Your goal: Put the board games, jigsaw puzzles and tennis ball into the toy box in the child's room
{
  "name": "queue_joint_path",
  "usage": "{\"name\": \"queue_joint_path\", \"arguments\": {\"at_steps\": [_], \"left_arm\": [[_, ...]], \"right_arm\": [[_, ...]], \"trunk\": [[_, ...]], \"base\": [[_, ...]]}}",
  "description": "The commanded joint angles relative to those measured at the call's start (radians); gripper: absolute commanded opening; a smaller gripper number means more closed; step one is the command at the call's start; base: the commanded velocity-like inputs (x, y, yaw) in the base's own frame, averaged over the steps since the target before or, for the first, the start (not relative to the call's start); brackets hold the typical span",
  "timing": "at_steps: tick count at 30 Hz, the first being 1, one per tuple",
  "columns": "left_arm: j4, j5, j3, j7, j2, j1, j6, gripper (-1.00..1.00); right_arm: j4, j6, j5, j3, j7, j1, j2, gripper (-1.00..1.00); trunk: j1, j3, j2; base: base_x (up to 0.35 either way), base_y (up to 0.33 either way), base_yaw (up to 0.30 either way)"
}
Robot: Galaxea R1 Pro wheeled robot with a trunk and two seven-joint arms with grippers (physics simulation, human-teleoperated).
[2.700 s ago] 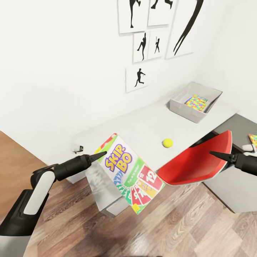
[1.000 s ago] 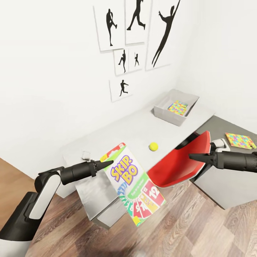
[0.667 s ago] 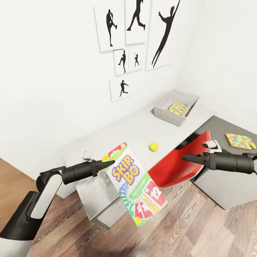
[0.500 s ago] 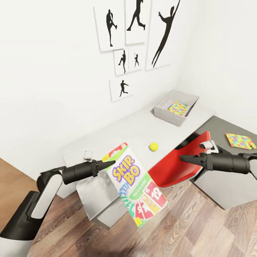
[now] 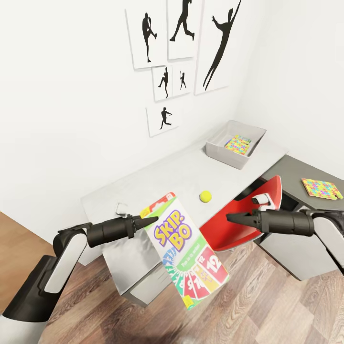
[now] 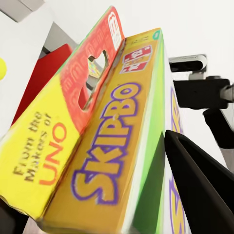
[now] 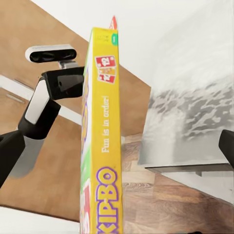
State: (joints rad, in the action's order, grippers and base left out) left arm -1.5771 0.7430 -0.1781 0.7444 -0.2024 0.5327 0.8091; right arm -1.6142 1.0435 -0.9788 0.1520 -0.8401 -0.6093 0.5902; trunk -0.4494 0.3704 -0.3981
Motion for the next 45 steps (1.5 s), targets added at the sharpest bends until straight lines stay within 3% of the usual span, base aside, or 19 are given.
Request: {"name": "queue_joint_path", "arguments": {"at_steps": [1,17,33,45], "left_arm": [[-0.002,0.004,-0.001,-0.001,-0.001,0.001,0.005,-1.00],[-0.012,0.004,-0.004,-0.002,-0.001,0.000,0.003,-1.00],[-0.011,0.003,-0.026,-0.003,-0.010,-0.002,0.001,-1.00],[-0.011,0.002,-0.040,-0.004,-0.013,-0.002,0.000,-1.00]], "right_arm": [[0.000,0.004,0.001,0.008,0.001,-0.001,-0.001,1.00],[0.013,0.004,-0.001,0.120,0.127,0.007,-0.013,1.00],[0.016,0.004,-0.001,0.143,0.140,0.005,-0.013,1.00],[0.016,0.004,-0.005,0.202,0.141,0.000,-0.013,1.00]], "trunk": [[-0.001,0.002,-0.002],[-0.001,0.002,-0.002],[-0.001,0.002,-0.002],[-0.001,0.002,-0.002]], "base": [[0.000,0.000,0.000],[0.000,0.000,0.000],[0.000,0.000,0.000],[0.000,0.000,0.000]]}}
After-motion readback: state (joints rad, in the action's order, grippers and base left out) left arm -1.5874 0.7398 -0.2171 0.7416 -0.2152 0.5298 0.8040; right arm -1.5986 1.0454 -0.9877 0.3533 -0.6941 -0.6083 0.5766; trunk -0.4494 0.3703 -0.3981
